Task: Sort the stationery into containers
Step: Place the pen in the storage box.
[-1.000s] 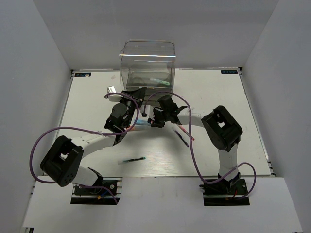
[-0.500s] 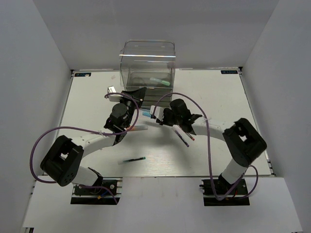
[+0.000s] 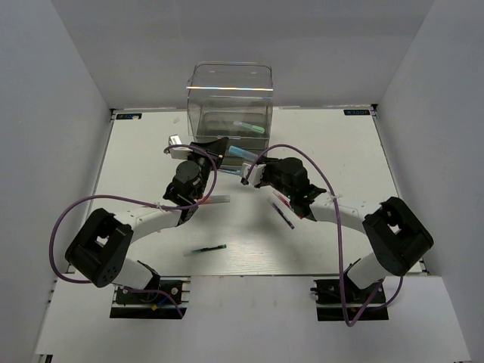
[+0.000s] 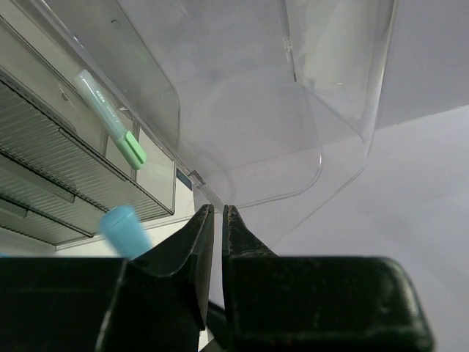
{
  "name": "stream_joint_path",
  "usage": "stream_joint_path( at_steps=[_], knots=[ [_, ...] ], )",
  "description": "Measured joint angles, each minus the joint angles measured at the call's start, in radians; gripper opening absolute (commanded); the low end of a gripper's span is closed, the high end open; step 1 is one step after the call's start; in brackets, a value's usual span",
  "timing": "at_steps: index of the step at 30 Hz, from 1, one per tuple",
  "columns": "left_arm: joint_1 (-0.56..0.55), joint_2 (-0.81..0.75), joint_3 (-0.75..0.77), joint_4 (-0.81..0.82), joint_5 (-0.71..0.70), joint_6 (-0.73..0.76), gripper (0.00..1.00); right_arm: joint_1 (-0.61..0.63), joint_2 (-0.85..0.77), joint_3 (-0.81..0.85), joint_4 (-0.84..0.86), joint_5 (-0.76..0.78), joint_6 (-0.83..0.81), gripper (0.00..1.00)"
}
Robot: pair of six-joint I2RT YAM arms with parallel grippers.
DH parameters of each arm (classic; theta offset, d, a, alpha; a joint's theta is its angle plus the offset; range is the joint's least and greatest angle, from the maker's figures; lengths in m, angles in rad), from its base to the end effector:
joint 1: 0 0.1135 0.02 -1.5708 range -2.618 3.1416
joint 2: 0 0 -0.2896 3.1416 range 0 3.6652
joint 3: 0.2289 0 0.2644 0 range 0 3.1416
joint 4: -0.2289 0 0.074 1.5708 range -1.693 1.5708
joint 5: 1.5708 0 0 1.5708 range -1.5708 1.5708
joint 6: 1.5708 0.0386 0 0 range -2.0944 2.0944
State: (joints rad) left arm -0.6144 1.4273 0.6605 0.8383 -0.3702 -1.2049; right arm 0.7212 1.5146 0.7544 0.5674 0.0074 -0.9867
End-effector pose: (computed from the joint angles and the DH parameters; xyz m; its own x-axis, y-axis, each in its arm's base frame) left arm 0.2657 -0.1704 0.2725 -0.2056 -0.9203 -0.3327 0.1413 0.3085 -0.9407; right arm 0.2572 0.2257 0.2471 0.4669 -0.7003 -0.5400 -0.4811 0.3112 -0.8195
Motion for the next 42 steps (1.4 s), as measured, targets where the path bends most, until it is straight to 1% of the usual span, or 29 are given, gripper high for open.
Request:
stream_joint_path(
  at_steps=[4,18,29,42],
  knots=[
    [0.000,0.000,0.000,0.000,0.001,0.000,0.00,0.000,0.026,0.001,0.114,0.049,-0.049,0.00],
    [0.000,0.008,0.000,0.000,0.004,0.000,0.00,0.000,0.247,0.047,0.420,0.185,-0.242,0.00],
    [0.000,0.008,0.000,0.000,0.004,0.000,0.00,-0.001,0.310,0.101,0.521,0.211,-0.364,0.00],
    [0.000,0.008,0.000,0.000,0.004,0.000,0.00,-0.009,0.328,0.124,0.509,0.163,-0.552,0.00]
  ],
)
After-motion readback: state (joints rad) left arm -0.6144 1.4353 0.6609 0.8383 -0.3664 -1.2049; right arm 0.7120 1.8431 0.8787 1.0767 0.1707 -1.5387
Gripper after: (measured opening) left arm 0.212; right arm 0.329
